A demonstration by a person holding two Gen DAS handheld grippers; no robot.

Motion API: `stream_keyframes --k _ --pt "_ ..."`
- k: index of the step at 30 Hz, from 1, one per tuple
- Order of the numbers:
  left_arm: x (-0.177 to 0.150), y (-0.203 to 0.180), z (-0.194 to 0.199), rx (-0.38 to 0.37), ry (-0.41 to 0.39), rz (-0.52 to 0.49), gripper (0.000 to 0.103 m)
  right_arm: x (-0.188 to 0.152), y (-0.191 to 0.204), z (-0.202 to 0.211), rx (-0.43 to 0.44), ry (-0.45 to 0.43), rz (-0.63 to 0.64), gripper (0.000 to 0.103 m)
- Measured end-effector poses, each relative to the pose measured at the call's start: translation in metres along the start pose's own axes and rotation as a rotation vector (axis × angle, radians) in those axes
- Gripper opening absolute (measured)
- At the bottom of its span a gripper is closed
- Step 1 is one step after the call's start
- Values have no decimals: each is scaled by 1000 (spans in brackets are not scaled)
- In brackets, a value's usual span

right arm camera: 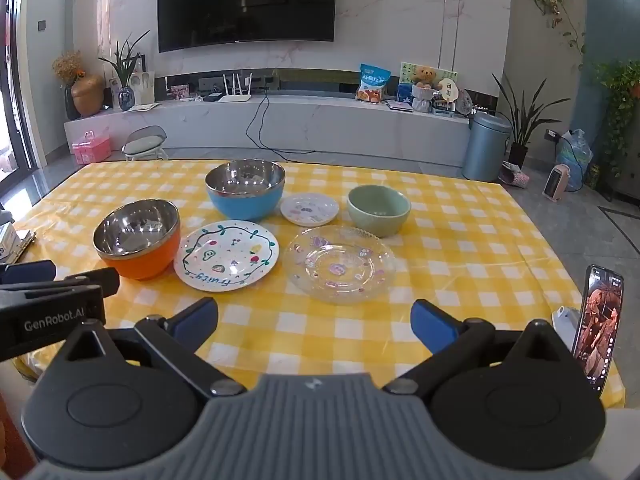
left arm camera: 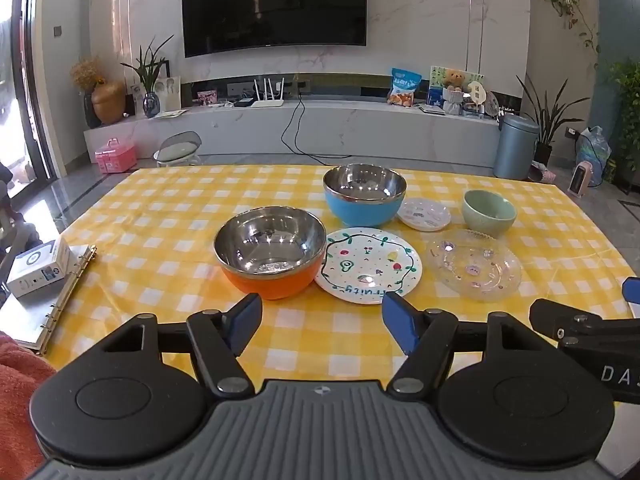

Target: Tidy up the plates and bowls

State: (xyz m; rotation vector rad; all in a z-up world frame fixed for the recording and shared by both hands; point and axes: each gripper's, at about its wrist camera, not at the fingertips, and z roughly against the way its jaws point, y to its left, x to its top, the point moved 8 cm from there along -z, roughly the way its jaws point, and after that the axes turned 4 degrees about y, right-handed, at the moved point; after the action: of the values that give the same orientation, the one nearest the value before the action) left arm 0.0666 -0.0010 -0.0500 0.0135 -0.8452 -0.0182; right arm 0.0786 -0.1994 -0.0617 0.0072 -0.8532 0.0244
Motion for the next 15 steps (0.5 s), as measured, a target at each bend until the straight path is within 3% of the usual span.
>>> stream_keyframes --k 15 --pt "-3 -1 6 9 -6 0 78 6 5 2 1 -5 0 100"
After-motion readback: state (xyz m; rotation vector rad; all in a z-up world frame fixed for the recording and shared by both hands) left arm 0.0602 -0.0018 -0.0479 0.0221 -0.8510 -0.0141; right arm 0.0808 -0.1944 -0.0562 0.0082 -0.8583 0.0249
